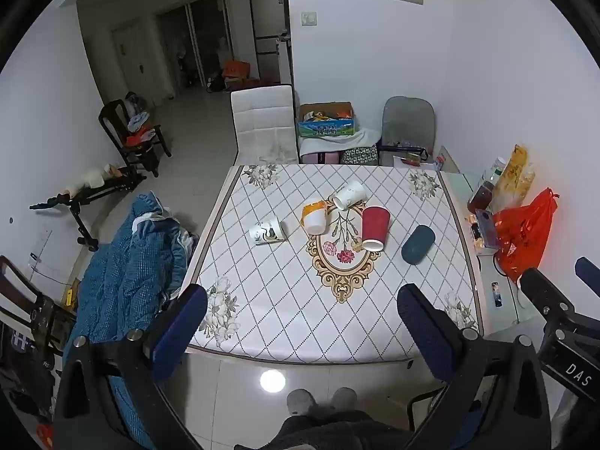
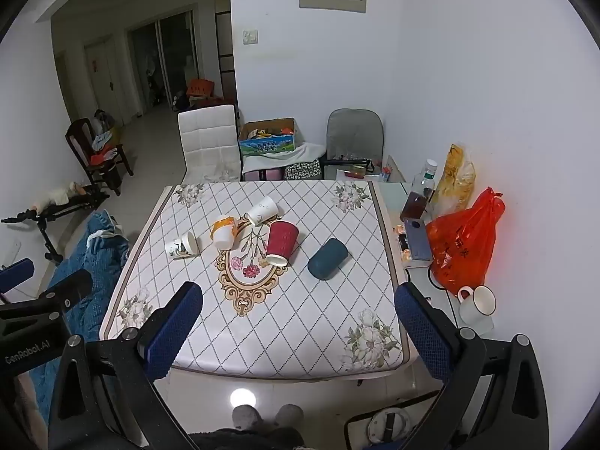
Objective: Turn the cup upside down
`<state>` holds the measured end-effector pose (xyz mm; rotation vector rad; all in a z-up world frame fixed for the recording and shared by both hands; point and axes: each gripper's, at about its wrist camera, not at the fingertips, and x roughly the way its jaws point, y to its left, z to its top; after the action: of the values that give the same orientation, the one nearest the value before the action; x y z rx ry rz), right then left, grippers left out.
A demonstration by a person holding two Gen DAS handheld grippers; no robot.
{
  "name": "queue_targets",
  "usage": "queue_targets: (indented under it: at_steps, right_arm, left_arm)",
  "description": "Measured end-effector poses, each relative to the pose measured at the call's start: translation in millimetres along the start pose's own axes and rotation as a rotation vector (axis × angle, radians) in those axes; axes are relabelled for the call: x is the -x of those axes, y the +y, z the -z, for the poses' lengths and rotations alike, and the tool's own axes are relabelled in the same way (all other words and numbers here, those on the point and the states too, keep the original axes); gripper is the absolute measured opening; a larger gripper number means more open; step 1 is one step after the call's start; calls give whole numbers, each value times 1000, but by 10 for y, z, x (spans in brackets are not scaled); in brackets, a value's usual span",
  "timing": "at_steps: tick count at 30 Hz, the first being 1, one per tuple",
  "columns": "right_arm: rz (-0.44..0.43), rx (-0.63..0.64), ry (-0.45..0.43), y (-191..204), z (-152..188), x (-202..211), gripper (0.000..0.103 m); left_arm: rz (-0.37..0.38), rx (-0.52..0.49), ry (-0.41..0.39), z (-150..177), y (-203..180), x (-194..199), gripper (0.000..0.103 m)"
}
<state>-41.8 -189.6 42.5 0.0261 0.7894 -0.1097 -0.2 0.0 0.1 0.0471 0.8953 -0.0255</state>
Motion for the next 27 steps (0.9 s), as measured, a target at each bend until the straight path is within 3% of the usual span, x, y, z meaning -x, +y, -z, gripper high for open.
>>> queue_targets:
  at_steps: [27]
  right_arm:
    - [-11,-10,8,64,71,-73,103]
  left_arm:
    - [-6,-4,-2,-77,-6,23,103]
